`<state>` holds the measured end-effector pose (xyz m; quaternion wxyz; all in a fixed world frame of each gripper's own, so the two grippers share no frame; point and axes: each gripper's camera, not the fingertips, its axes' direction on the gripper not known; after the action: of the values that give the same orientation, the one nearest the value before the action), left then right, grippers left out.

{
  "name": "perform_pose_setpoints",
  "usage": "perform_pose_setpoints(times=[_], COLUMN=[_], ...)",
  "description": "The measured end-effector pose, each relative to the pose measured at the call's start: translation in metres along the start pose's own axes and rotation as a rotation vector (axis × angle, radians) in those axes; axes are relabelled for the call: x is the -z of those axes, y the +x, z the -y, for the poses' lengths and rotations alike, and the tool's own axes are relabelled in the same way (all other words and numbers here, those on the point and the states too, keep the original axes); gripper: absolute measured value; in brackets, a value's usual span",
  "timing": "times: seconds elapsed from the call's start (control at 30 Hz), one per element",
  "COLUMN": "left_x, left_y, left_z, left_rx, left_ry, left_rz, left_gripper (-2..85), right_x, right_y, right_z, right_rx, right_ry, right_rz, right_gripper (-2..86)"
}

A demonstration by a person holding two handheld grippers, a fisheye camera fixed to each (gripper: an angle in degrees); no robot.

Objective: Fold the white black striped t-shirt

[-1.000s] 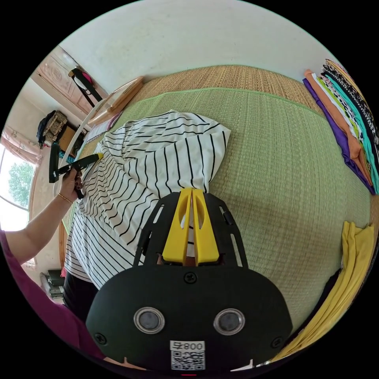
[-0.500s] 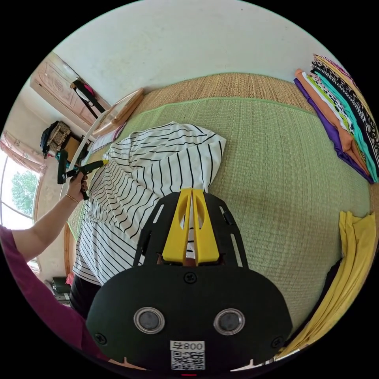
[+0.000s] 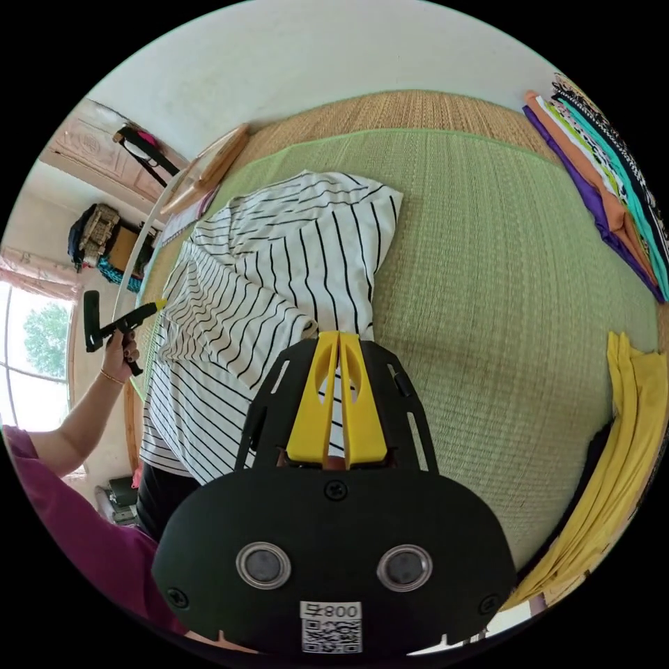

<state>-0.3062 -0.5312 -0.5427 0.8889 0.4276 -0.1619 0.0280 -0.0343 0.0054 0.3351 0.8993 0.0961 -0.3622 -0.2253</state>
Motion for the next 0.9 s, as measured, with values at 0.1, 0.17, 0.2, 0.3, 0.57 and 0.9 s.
perform_pose_setpoints(times=[0.1, 0.17, 0.2, 0.3, 0.57, 0.9], left_x=[0.009, 0.009, 0.007, -0.002, -0.027, -0.057], left_y=[-0.008, -0.015, -0.021, -0.026, -0.061, -0.122], left_z=[-0.018, -0.02, -0.017, 0.004, 0.081, 0.114], left_rx=[-0.007, -0.002, 0.008, -0.006, 0.067, 0.135], left_ry=[-0.017, -0.028, -0.034, -0.021, 0.053, 0.054], left_rz=[-0.003, 0.0, -0.009, -0.011, 0.086, 0.02], left_gripper=[0.5, 0.8, 1.1, 2.3, 6.7, 5.5], right_x=[0.012, 0.014, 0.013, -0.002, -0.041, -0.076], right_y=[-0.005, -0.002, 0.001, 0.011, 0.044, 0.059], right_z=[0.001, 0.005, 0.01, 0.033, 0.079, 0.106], right_rx=[0.029, 0.031, 0.023, 0.0, -0.096, -0.119], right_ry=[0.013, 0.022, 0.031, 0.006, 0.003, 0.019], right_rz=[-0.019, -0.038, -0.054, -0.089, -0.114, -0.029], right_gripper=[0.5, 0.9, 1.4, 3.6, 7.9, 5.8])
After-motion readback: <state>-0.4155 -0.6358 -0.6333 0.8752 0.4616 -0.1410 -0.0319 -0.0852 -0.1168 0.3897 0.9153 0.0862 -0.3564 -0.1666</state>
